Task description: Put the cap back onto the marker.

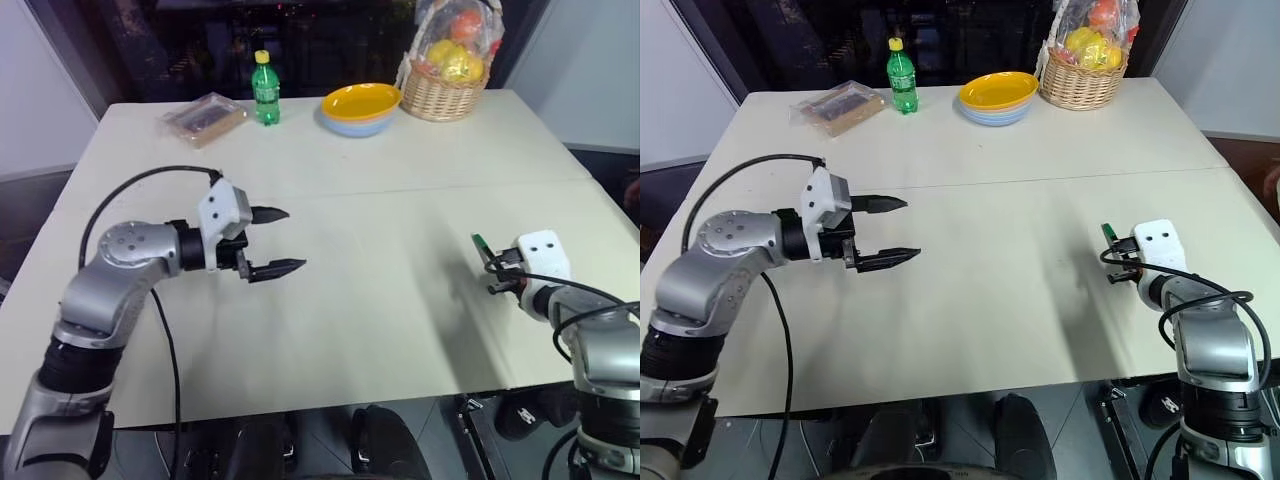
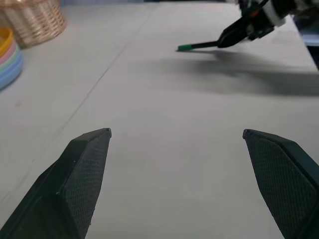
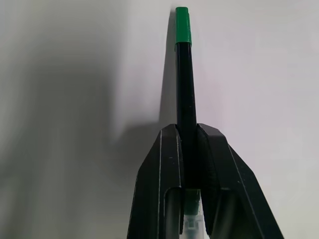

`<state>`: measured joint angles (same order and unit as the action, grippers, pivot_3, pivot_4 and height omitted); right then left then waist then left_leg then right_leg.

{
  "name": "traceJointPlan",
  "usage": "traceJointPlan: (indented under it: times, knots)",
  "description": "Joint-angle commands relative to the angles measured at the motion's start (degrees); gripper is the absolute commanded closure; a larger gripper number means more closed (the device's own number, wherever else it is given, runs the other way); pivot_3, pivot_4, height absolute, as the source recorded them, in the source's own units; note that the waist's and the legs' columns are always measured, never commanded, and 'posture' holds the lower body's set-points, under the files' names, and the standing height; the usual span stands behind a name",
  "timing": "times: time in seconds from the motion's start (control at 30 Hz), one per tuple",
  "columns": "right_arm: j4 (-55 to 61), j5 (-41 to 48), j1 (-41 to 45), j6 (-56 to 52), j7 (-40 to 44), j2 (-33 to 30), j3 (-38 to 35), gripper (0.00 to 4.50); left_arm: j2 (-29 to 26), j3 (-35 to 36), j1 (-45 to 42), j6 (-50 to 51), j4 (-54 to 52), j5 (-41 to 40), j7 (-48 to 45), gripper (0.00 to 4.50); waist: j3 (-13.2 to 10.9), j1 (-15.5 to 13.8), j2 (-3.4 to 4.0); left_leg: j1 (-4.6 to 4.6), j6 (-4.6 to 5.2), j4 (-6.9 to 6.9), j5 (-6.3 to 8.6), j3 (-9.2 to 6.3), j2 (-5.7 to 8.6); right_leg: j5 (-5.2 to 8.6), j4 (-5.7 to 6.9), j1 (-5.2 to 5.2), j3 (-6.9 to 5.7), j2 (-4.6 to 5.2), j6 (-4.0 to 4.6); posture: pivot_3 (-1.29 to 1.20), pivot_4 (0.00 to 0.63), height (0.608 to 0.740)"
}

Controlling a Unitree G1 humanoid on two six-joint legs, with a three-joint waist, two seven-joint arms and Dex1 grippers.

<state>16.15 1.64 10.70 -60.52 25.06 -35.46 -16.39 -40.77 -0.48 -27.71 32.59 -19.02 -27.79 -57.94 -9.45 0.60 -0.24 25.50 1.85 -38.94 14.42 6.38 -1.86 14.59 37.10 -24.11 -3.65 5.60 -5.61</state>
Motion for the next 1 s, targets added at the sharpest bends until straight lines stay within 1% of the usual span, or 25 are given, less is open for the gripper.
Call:
traceJointPlan:
  times: [0.03, 0.17, 0.33, 0.4, 0.43, 0.47, 0.5, 0.53, 0.57, 0.63, 0.8, 1.0]
  knots:
    - [-2.36, 0.8, 0.42, 2.96, -0.28, -1.63, -1.99, 4.5, -1.23, 2.99, -2.07, 1.87, -3.41, -3.93, -0.51, 0.07, 0.0, -0.01, 0.0, 0.0, 0.0, 0.0, 0.0, 0.0, 0.0, 0.0, 0.0, 0.01, 0.0, 0.0, -0.01, 0.0, 0.15, 0.74]
    - [-5.8, 1.08, 0.88, 5.4, -0.61, -2.46, -1.58, 4.5, -2.51, 5.04, -5.02, 4.26, -4.06, -7.58, -0.7, 0.07, 0.0, -0.05, -0.01, -0.01, 0.0, -0.01, -0.01, -0.02, 0.01, 0.01, -0.01, 0.05, 0.0, -0.01, -0.02, 0.0, 0.15, 0.74]
    - [-8.06, 1.29, 0.97, 7.26, -0.6, -2.92, -1.07, 4.5, -2.49, 4.03, -5.79, 4.37, -3.92, -7.84, 0.03, 0.07, 0.0, 0.0, -0.01, -0.06, -0.01, -0.01, -0.01, -0.03, 0.01, 0.03, -0.01, 0.09, 0.0, -0.03, -0.07, 0.0, 0.15, 0.74]
    - [-8.25, 1.56, 0.97, 7.27, -0.46, -2.94, -1.18, 3.53, -2.06, 3.62, -5.69, 4.2, -3.76, -7.67, 0.34, 0.0, 0.0, -0.04, -0.01, -0.05, -0.01, -0.02, -0.01, -0.03, 0.01, 0.03, -0.01, 0.1, 0.01, -0.03, -0.07, 0.0, 0.15, 0.74]
    - [-7.85, 1.68, 0.87, 7.21, -0.37, -3.02, -1.26, 3.17, -1.85, 3.37, -5.58, 4.0, -3.6, -7.5, 0.43, 0.0, 0.0, -0.07, -0.01, -0.05, -0.01, -0.02, -0.01, -0.03, 0.01, 0.03, -0.01, 0.11, 0.01, -0.03, -0.08, 0.0, 0.15, 0.74]
    - [-7.25, 1.82, 0.78, 6.94, -0.33, -3.16, -1.44, 2.64, -1.64, 3.21, -5.45, 3.82, -3.37, -7.35, 0.5, 0.0, 0.0, -0.06, -0.01, -0.05, -0.01, -0.02, -0.01, -0.03, 0.02, 0.03, -0.01, 0.11, 0.01, -0.03, -0.08, 0.0, 0.15, 0.74]
    - [-6.57, 2.03, 0.65, 6.56, -0.19, -3.44, -1.67, 2.22, -1.56, 2.98, -5.32, 3.49, -3.16, -7.04, 0.47, 0.0, 0.0, -0.02, -0.02, -0.06, -0.02, -0.02, -0.02, -0.03, 0.02, 0.04, -0.01, 0.11, 0.02, -0.03, -0.09, 0.0, 0.15, 0.74]
    - [-5.86, 2.33, 0.49, 6.36, 0.01, -3.78, -2.01, 1.61, -1.49, 2.81, -5.24, 3.31, -3.05, -6.88, 0.49, 0.0, 0.0, 0.01, -0.01, -0.06, -0.02, -0.02, -0.02, -0.03, 0.02, 0.04, -0.01, 0.11, 0.03, -0.03, -0.09, 0.0, 0.15, 0.74]
    - [-4.93, 2.66, 0.39, 5.94, 0.19, -4.23, -2.5, 1.15, -1.35, 2.73, -5.22, 3.31, -2.99, -6.95, 0.59, 0.0, 0.0, 0.01, -0.01, -0.06, -0.03, -0.02, -0.02, -0.03, 0.02, 0.04, -0.01, 0.11, 0.03, -0.03, -0.09, 0.0, 0.15, 0.74]
    - [-2.37, 3.46, 0.03, 4.93, 1.03, -5.5, -3.24, 0.04, -1.29, 2.53, -5.09, 3.23, -2.94, -7.07, 0.65, 0.0, 0.0, 0.02, -0.01, -0.06, -0.03, -0.01, -0.02, -0.03, 0.01, 0.04, 0.0, 0.1, 0.03, -0.04, -0.09, 0.0, 0.15, 0.74]
    - [5.65, 6.85, 0.22, -1.21, 3.91, -9.75, -5.98, 0.01, -1.24, 2.11, -4.55, 2.68, -2.38, -6.86, 0.43, 0.0, -0.01, -0.07, -0.01, -0.05, -0.01, -0.01, -0.01, -0.03, 0.02, 0.05, -0.02, 0.09, 0.05, -0.04, -0.1, 0.0, 0.15, 0.74]
    - [12.83, 13.09, 0.79, -10.95, 9.78, -17.83, -10.23, 0.01, -0.23, 0.93, -4.05, 1.17, -0.23, -5.88, -0.18, 0.0, -0.01, -0.17, -0.01, -0.05, 0.02, -0.02, 0.01, -0.05, 0.01, 0.13, -0.04, 0.1, 0.05, -0.02, 0.04, 0.0, 0.15, 0.74]
